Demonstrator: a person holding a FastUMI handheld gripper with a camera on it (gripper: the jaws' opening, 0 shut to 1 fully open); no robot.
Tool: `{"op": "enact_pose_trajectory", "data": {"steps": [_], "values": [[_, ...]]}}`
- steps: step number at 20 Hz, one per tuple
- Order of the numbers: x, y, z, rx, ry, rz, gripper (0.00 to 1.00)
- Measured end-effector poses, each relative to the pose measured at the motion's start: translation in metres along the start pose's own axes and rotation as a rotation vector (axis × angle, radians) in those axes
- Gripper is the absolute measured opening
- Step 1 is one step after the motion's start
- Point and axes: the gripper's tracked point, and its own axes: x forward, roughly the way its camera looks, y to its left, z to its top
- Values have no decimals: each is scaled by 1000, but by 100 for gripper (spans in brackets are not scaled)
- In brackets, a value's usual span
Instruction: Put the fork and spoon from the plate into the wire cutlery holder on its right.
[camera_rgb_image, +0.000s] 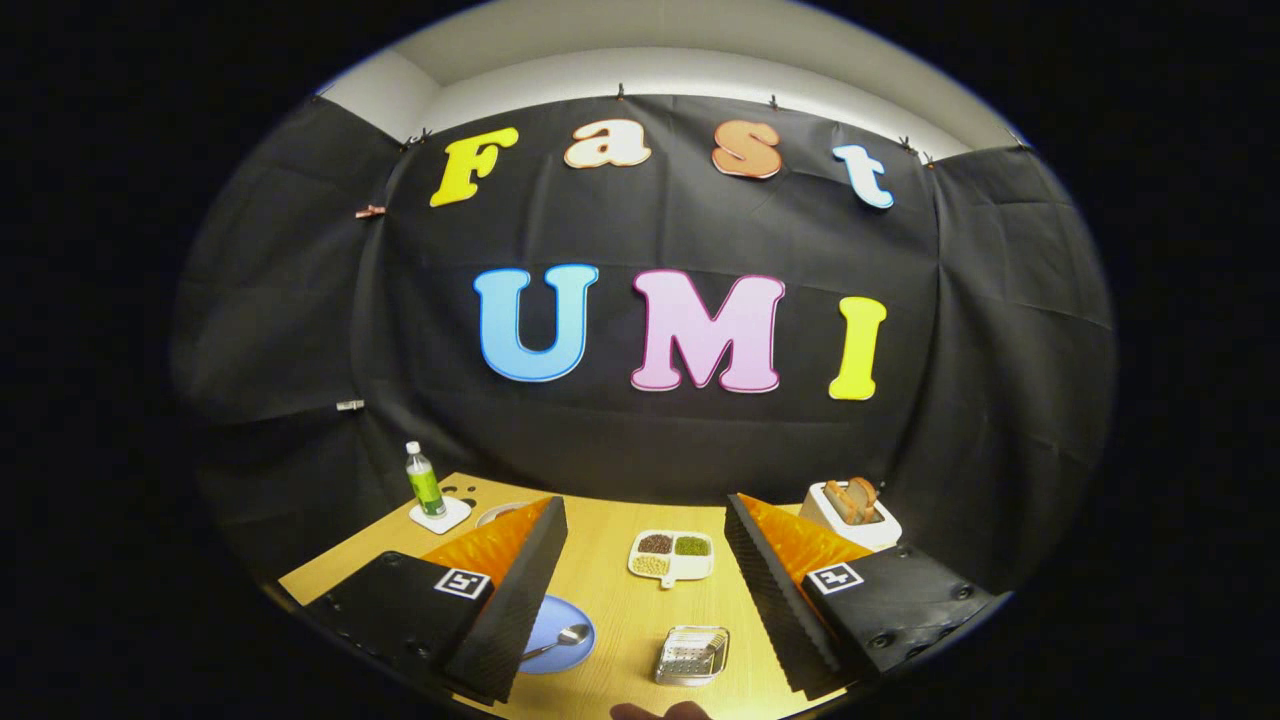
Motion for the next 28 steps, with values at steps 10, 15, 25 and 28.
{"op": "enact_pose_trajectory", "data": {"steps": [10,15,25,28], "values": [[43,83,-117,-52,316,66,99],[54,109,-197,-55,510,82,99],[69,124,-314,-74,769,82,96],[70,122,-339,-43,850,57,89]]}}
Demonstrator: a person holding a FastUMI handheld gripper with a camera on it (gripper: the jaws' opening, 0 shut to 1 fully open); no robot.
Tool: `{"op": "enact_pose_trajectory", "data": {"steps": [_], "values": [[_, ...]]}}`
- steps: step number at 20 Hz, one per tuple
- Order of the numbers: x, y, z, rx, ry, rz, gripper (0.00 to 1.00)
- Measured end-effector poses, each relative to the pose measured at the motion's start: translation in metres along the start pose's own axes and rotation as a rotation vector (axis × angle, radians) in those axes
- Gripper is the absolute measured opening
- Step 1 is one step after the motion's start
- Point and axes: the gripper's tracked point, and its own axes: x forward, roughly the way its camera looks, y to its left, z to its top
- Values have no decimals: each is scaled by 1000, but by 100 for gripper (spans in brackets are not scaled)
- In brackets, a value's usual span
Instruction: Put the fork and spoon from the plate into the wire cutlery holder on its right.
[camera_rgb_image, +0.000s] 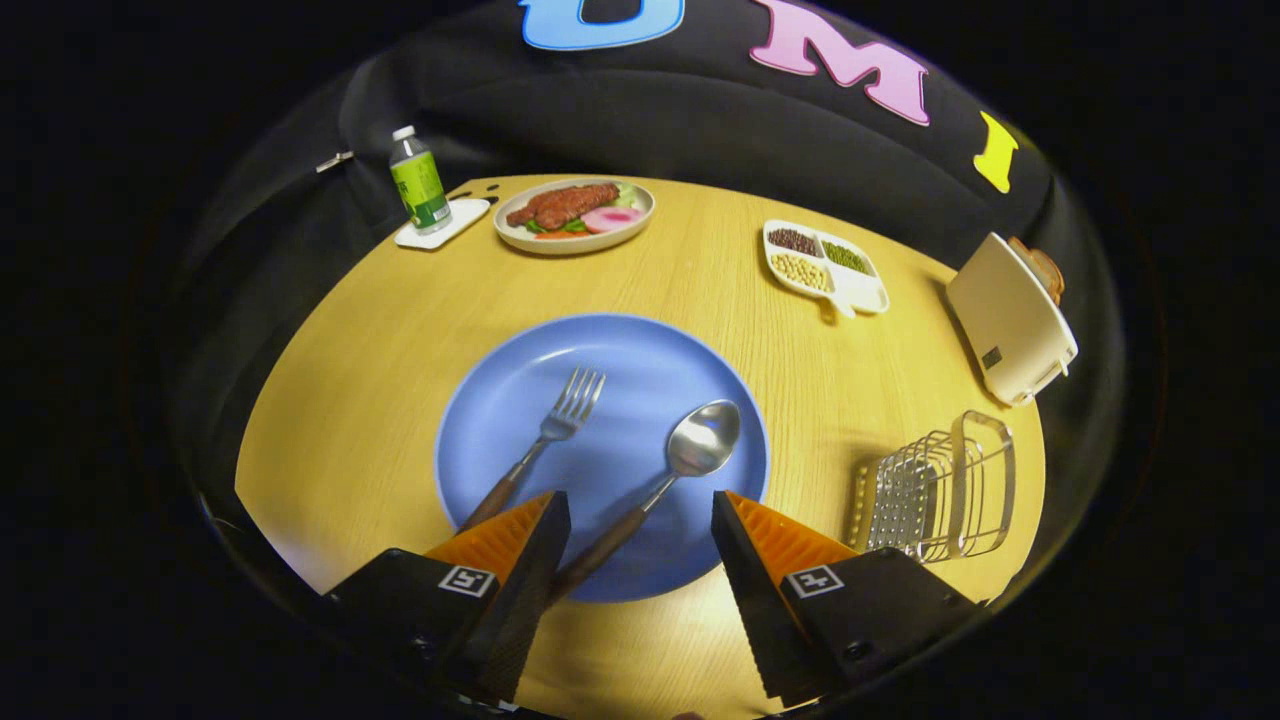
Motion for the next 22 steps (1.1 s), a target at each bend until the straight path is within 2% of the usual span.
{"op": "enact_pose_trajectory", "data": {"steps": [3,5,7,10,11,12,15,18,22], "values": [[11,6,-10,32,58,23,85],[15,9,-18,56,103,28,71],[18,8,-18,75,124,17,49],[17,0,-22,105,171,7,31],[18,-1,-22,118,182,18,27],[17,2,-21,132,190,58,17],[14,-2,-21,113,202,115,11],[12,-3,-20,163,229,158,7],[-12,-11,-4,111,204,180,7]]}}
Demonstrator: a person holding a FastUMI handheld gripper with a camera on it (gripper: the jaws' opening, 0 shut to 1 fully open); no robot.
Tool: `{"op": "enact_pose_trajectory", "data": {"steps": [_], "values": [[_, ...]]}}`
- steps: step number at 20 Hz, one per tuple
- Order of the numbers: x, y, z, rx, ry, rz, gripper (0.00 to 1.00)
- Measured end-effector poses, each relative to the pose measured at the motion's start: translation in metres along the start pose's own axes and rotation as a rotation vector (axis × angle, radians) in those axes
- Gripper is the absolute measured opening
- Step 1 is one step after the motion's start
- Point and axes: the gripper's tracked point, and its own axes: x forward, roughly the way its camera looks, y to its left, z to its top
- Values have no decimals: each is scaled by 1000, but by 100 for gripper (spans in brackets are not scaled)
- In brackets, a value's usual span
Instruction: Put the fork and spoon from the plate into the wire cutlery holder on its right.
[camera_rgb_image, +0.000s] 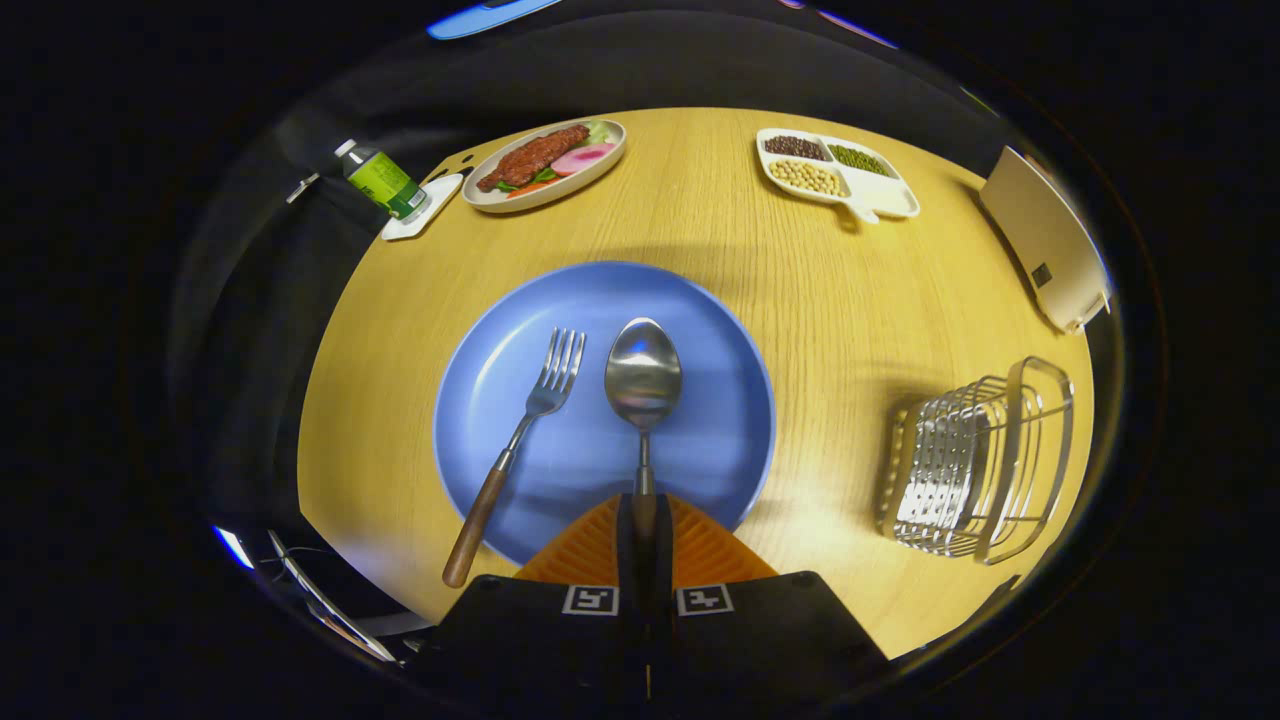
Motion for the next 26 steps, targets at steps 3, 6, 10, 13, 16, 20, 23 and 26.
{"op": "enact_pose_trajectory", "data": {"steps": [3,6,10,13,16,20,23,26], "values": [[-36,0,2,-36,11,35,7],[-74,-18,1,-67,20,45,7],[-124,-65,-1,-126,48,15,6],[-148,-107,-4,-152,83,-29,6],[-157,-143,-15,-195,170,-61,6],[-153,-173,-28,-221,304,-62,6],[-144,-184,-25,-223,361,-57,6],[-133,-192,-26,-235,434,-54,6]]}}
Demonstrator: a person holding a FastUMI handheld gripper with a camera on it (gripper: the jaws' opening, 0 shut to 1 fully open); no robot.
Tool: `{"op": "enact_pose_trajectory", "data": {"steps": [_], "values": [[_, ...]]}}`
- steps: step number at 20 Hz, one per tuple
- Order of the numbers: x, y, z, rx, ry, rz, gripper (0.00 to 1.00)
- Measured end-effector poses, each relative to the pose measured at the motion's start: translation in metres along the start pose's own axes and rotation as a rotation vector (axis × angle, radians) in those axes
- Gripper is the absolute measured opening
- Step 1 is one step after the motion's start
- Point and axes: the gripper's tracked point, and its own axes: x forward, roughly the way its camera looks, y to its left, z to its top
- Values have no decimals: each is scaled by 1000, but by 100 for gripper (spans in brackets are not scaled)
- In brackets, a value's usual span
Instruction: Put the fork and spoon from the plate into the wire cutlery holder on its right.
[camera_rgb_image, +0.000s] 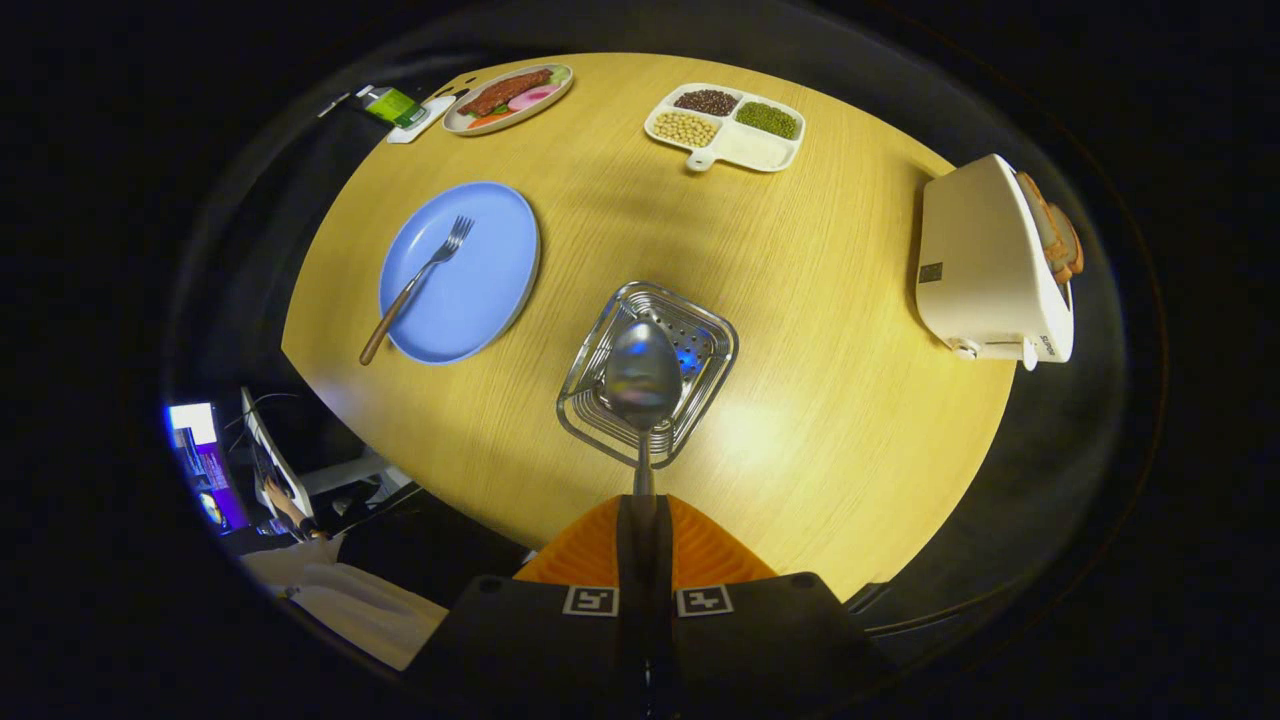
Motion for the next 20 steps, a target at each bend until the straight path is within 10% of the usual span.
{"op": "enact_pose_trajectory", "data": {"steps": [11,15,20], "values": [[14,-9,29,-4,46,-5,20],[-5,-1,44,37,-48,19,83],[-36,34,63,66,-236,101,100]]}}
